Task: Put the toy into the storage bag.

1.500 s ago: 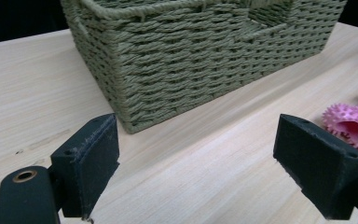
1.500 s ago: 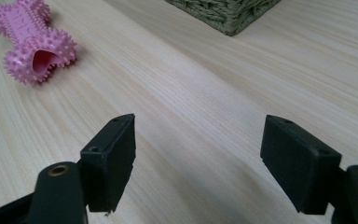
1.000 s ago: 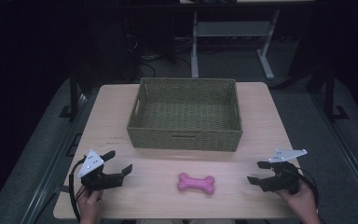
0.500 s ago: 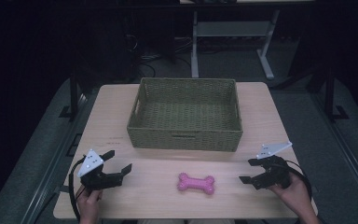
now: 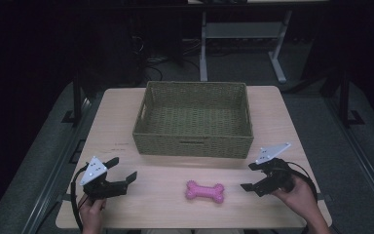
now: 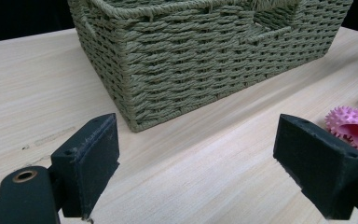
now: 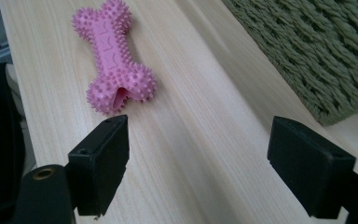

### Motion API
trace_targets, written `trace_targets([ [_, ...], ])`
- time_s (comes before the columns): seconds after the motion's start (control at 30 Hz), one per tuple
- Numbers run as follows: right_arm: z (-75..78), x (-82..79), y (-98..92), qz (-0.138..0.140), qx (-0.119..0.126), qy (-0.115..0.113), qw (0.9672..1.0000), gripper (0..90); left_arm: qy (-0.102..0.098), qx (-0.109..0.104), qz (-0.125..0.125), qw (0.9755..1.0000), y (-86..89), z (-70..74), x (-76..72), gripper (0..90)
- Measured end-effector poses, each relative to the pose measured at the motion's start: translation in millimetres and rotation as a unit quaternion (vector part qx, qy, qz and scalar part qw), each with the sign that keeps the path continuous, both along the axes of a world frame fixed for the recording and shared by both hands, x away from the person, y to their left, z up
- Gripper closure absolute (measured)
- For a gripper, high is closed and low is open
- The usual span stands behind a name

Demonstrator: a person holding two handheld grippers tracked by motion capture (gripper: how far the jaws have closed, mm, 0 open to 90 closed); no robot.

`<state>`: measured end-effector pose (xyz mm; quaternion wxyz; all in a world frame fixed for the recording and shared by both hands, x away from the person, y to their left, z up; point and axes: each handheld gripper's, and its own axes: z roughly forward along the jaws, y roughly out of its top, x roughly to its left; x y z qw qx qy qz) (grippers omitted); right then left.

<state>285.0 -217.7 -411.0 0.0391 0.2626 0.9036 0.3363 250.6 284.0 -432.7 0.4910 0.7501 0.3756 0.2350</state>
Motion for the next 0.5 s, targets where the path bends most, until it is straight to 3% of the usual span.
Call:
trace_targets([
  [0.5,8.3,5.7,23.8,0.034,-0.018,0.001,0.9993,19.9,0.001,0.002,0.0,1.0,-0.8,-0.1,0.3,13.9],
])
